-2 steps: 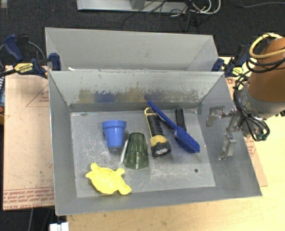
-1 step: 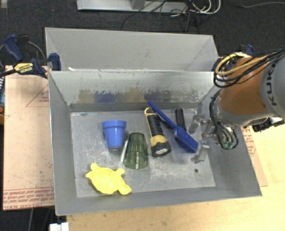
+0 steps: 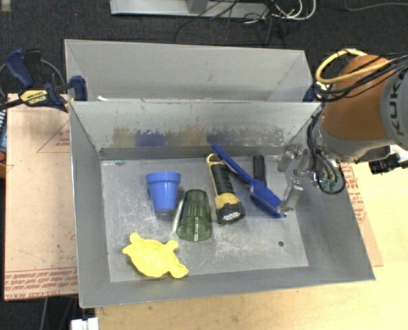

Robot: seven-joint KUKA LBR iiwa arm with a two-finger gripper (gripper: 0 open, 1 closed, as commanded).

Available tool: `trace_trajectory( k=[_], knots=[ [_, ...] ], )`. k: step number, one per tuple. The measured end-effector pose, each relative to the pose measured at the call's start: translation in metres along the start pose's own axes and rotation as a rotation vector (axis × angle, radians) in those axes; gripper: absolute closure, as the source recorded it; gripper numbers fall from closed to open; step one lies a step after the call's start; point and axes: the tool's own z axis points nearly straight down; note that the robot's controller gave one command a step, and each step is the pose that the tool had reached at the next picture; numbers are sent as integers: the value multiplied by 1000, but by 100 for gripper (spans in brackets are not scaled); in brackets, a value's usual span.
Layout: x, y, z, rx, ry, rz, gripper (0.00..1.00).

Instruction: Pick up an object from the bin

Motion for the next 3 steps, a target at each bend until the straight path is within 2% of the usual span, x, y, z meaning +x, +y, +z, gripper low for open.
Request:
trace_trajectory(
  k=[1,2,3],
  knots=[
    [5,28,28,-1,7,118,0],
    [-29,62,91,-1,-3,93,0],
    [-5,25,91,0,5,319,100]
  ],
)
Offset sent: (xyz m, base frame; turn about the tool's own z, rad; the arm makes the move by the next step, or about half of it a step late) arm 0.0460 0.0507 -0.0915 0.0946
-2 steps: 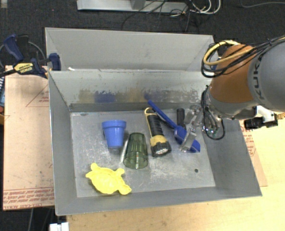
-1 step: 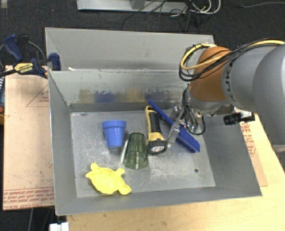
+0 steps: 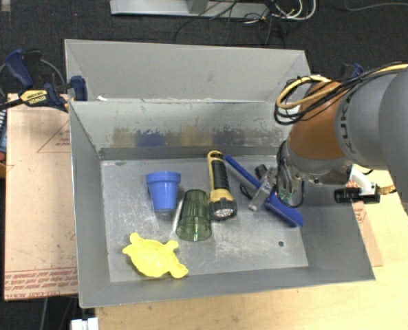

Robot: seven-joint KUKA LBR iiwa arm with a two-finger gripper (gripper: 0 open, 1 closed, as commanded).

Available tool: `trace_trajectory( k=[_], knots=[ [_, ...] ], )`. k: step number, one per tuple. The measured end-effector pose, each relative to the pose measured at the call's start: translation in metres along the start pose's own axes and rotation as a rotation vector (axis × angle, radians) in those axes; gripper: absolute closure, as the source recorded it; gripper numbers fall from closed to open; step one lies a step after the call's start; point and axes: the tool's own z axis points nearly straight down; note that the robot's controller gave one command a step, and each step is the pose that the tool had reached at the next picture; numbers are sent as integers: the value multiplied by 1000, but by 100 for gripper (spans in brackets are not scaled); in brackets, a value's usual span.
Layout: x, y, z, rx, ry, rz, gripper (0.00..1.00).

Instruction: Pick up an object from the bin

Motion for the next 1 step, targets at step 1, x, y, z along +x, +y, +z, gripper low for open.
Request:
trace_trajectory(
  k=[1],
  knots=[
    [0,0,0,0,0,0,100]
  ],
)
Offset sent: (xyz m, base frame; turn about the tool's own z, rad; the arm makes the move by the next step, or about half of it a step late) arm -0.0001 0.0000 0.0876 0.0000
